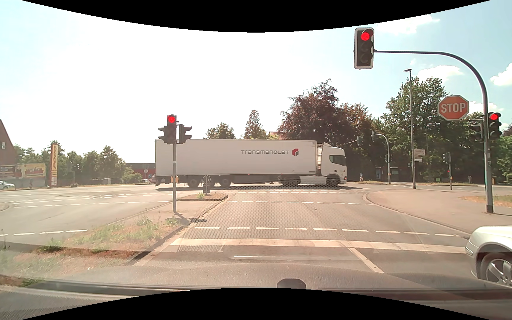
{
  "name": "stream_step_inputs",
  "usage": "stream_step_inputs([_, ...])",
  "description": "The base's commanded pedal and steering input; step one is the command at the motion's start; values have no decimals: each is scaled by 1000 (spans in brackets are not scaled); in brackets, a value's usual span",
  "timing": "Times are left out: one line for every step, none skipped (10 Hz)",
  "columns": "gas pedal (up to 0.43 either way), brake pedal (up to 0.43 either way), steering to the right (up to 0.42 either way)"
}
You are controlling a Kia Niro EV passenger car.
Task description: Follow the waypoints while adhering to traffic rules and regulations
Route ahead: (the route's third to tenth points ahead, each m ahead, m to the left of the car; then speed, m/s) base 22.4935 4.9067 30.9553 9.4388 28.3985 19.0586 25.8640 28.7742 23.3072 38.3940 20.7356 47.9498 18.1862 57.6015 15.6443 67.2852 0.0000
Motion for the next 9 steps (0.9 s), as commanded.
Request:
stream_step_inputs([0,274,0])
stream_step_inputs([0,274,0])
stream_step_inputs([0,274,0])
stream_step_inputs([0,274,0])
stream_step_inputs([0,274,0])
stream_step_inputs([0,274,0])
stream_step_inputs([0,274,0])
stream_step_inputs([0,274,0])
stream_step_inputs([0,274,0])
